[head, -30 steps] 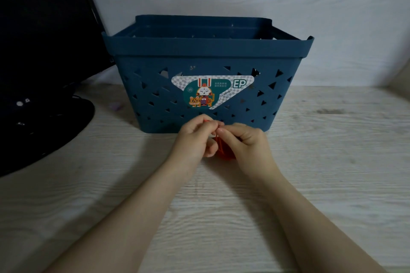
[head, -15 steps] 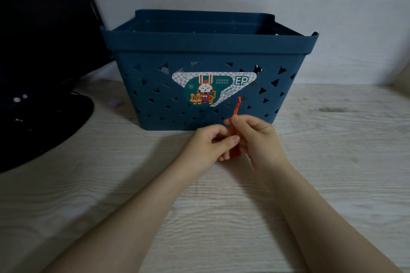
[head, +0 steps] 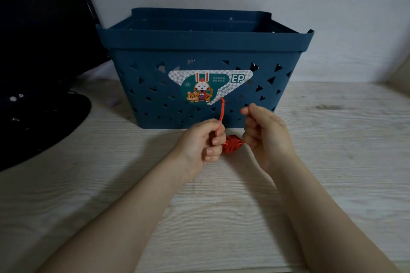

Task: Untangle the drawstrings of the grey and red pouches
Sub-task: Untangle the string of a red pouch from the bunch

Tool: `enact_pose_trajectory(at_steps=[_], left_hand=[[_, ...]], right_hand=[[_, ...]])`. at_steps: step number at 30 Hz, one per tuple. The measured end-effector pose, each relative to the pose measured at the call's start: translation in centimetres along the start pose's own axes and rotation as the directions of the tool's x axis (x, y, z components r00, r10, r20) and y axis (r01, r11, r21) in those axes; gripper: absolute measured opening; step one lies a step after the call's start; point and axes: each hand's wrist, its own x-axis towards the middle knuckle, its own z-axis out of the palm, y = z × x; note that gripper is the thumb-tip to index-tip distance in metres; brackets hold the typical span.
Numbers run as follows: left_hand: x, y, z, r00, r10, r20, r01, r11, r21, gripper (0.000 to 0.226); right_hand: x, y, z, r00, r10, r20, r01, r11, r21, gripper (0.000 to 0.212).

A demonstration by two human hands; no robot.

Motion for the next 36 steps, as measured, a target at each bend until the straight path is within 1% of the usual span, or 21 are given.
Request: enact_pose_trajectory(at_steps=[2,5,6,8,9,11,14,16,18,19,20,21,22,23,24,25,27,29,31,34,36], left_hand=[[-0.2,-0.1,0.0,0.994,0.087,-0.069,-0.07,0.974,0.216,0.035],[-0.3,-0.5,-0.1,0.972,0.181,-0.151,-0.108,0.911,0.398,0.041],[-0.1,-0.6,-0.2,0.963,0.214,-0.166,-0.111,0.869,0.482,0.043],[0.0,-0.9,-0.3,0.944,0.29,-0.16,-0.105,0.721,0.685,0.042],[0.0,-1.0,-0.3,0.94,0.31,-0.142,-0.104,0.656,0.747,0.041],[-0.1,-1.1,-0.3,0.942,0.329,-0.066,-0.14,0.564,0.814,0.038],[-0.1,-1.2,-0.2,0.947,0.316,0.053,-0.197,0.442,0.875,0.025],[-0.2,-1.2,-0.2,0.946,0.31,0.092,-0.224,0.423,0.878,0.024],[-0.1,-1.6,-0.4,0.947,0.303,0.106,-0.232,0.419,0.878,0.036],[-0.1,-1.8,-0.5,0.95,0.295,0.102,-0.225,0.421,0.879,0.044],[0.0,-1.8,-0.5,0.957,0.278,0.081,-0.204,0.447,0.871,0.045],[0.1,-1.9,-0.5,0.965,0.26,0.046,-0.181,0.523,0.833,0.039],[0.1,-1.9,-0.4,0.972,0.234,0.008,-0.158,0.632,0.758,0.034],[0.1,-1.7,-0.4,0.978,0.205,-0.034,-0.133,0.742,0.657,0.035],[0.1,-1.4,-0.3,0.983,0.172,-0.07,-0.106,0.826,0.553,0.037],[0.1,-1.1,-0.1,0.985,0.143,-0.097,-0.081,0.877,0.473,0.037],[-0.1,-0.5,-0.1,0.985,0.109,-0.135,-0.046,0.917,0.397,0.037],[-0.2,-0.3,-0.2,0.982,0.117,-0.15,-0.052,0.924,0.38,0.038],[-0.3,-0.3,-0.3,0.977,0.148,-0.155,-0.082,0.927,0.366,0.038],[-0.4,-0.3,-0.3,0.973,0.17,-0.157,-0.104,0.928,0.359,0.034],[-0.3,-0.3,-0.4,0.969,0.18,-0.168,-0.113,0.931,0.348,0.032]], right_hand=[[-0.5,0.0,0.2,0.996,-0.029,0.088,0.028,1.0,0.013,0.022],[-0.8,0.5,0.7,0.973,-0.135,0.187,0.141,0.99,-0.022,0.02],[-0.7,0.6,0.7,0.962,-0.187,0.198,0.204,0.977,-0.066,0.021],[-0.5,0.8,0.6,0.926,-0.289,0.243,0.33,0.933,-0.147,0.024],[-0.5,0.8,0.5,0.91,-0.318,0.265,0.368,0.915,-0.167,0.025],[-0.5,0.8,0.4,0.899,-0.327,0.293,0.388,0.903,-0.184,0.025],[-0.5,1.1,0.5,0.89,-0.298,0.345,0.395,0.882,-0.258,0.022],[-0.4,1.2,0.5,0.885,-0.258,0.387,0.392,0.862,-0.322,0.018],[-0.5,1.4,0.5,0.875,-0.214,0.435,0.386,0.85,-0.358,0.017],[-0.5,1.4,0.6,0.87,-0.198,0.451,0.383,0.848,-0.366,0.017],[-0.6,1.4,0.7,0.867,-0.192,0.461,0.384,0.846,-0.37,0.017],[-0.7,1.4,0.7,0.864,-0.2,0.462,0.392,0.843,-0.368,0.017],[-0.8,1.3,0.7,0.864,-0.218,0.453,0.4,0.843,-0.359,0.015],[-0.8,1.1,0.7,0.867,-0.238,0.438,0.406,0.848,-0.342,0.013],[-0.8,0.9,0.6,0.873,-0.255,0.416,0.404,0.855,-0.325,0.01],[-0.8,0.8,0.5,0.886,-0.258,0.386,0.391,0.863,-0.319,0.008],[-0.6,0.8,0.3,0.925,-0.221,0.309,0.334,0.862,-0.381,0.006],[0.0,1.3,-0.2,0.958,-0.181,0.222,0.275,0.797,-0.537,0.012],[0.3,1.6,-0.4,0.971,-0.157,0.183,0.239,0.72,-0.652,0.016],[0.3,1.5,-0.3,0.968,-0.159,0.195,0.25,0.707,-0.662,0.018],[0.1,1.2,0.0,0.965,-0.203,0.168,0.263,0.766,-0.587,0.018]])
